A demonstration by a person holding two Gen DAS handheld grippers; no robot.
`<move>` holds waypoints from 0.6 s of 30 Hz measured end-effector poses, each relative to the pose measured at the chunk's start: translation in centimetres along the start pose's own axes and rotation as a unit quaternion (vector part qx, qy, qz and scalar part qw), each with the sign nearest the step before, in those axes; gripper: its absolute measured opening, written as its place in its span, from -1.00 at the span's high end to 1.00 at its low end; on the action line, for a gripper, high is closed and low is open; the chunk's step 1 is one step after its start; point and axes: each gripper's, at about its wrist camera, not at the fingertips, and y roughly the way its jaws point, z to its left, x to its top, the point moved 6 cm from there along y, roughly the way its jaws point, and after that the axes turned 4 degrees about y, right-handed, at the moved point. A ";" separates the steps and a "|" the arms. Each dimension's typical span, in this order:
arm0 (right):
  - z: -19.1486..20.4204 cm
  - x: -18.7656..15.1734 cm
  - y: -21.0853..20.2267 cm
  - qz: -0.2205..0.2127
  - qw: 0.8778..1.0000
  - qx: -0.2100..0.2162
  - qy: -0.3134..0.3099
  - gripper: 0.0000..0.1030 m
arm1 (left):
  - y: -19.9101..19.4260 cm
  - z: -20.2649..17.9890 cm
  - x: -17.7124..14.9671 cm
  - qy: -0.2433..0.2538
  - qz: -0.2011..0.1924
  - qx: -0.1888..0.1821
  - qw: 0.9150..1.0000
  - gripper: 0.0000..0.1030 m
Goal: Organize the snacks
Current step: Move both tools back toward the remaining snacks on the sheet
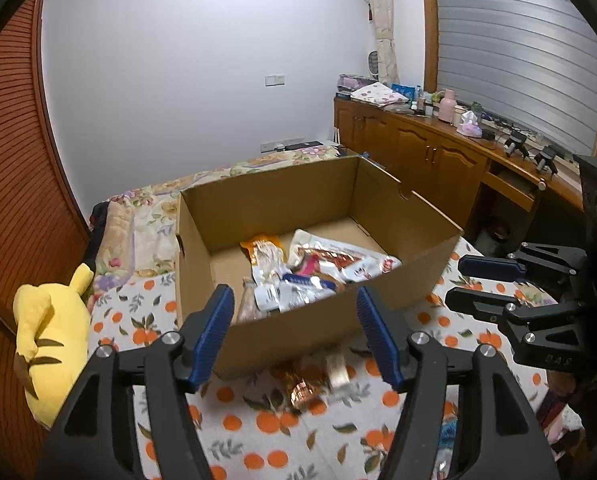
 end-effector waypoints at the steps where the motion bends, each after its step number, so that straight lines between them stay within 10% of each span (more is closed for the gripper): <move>1: 0.2 -0.5 -0.3 0.001 1.000 -0.001 0.002 0.23 | -0.2 -0.1 -0.4 -0.001 -0.001 -0.003 1.000 -0.40; 18: 2.5 -9.8 -2.0 0.056 0.998 0.010 0.010 0.15 | -1.8 -5.7 -10.2 -0.009 0.042 -0.042 0.998 -0.53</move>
